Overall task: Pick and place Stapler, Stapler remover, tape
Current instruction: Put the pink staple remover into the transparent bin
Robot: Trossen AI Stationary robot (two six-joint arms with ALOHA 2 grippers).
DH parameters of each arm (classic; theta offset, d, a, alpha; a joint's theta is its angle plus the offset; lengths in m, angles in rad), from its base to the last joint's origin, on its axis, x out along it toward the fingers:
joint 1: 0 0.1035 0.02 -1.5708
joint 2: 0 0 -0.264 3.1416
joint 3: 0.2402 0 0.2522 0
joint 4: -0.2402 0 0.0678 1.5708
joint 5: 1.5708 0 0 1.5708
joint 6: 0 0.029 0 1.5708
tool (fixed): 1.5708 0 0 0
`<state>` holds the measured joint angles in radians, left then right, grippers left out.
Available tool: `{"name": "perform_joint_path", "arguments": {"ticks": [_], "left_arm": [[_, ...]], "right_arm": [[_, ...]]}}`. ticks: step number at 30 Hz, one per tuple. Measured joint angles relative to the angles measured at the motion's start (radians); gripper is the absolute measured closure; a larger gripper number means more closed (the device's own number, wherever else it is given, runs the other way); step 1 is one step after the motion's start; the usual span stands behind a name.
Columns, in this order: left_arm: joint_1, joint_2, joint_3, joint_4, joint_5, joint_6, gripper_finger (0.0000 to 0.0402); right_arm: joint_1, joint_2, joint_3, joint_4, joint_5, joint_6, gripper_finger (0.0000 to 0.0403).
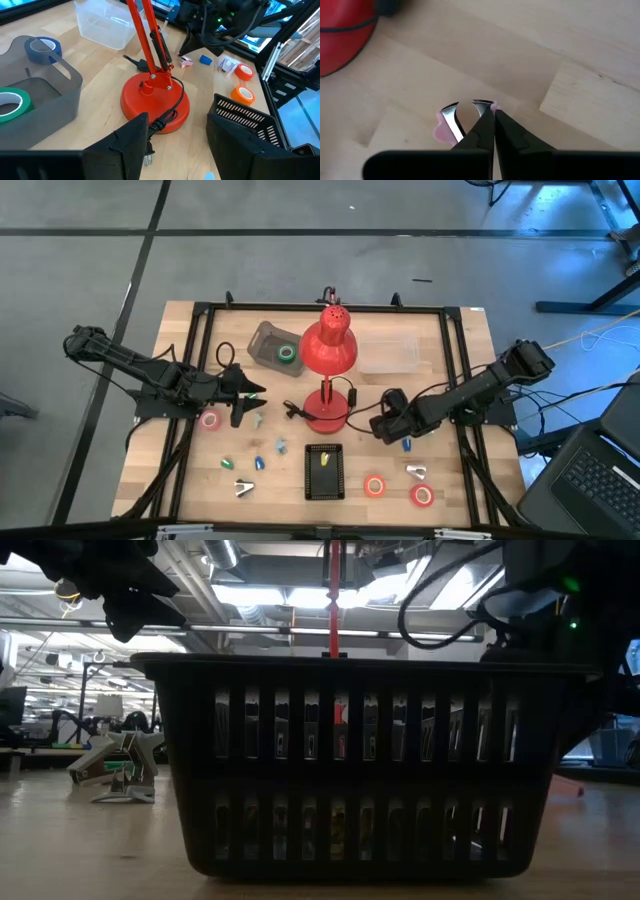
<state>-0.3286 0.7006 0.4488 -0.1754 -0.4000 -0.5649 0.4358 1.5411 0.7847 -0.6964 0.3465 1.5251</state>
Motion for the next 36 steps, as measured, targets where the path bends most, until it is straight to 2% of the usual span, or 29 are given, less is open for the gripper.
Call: {"name": "perform_joint_path", "arguments": {"ticks": [5, 11, 17, 22, 30, 36], "left_arm": [[0.000, 0.000, 0.000, 0.000, 0.000, 0.001, 0.0212], [0.000, 0.000, 0.000, 0.000, 0.000, 0.002, 0.0212], [0.002, 0.000, 0.000, 0.000, -0.007, 0.002, 0.0210], [0.001, 0.000, 0.000, -0.001, -0.076, 0.002, 0.0212], [0.001, 0.001, 0.000, -0.001, -0.114, 0.002, 0.0211], [0.001, 0.017, 0.001, -0.002, -0.130, 0.002, 0.0210]], "right_arm": [[0.000, 0.000, 0.093, -0.111, -0.003, -0.063, 0.0401], [0.000, 0.000, 0.237, -0.393, 0.033, -0.068, 0.0402], [-0.004, 0.000, 0.386, -0.658, 0.113, -0.071, 0.0402], [-0.054, 0.000, 0.483, -0.800, 0.176, -0.156, 0.0402], [-0.270, -0.036, 0.508, -0.828, 0.203, -0.427, 0.0403], [-0.490, -0.092, 0.508, -0.649, 0.188, -0.706, 0.0403]]}}
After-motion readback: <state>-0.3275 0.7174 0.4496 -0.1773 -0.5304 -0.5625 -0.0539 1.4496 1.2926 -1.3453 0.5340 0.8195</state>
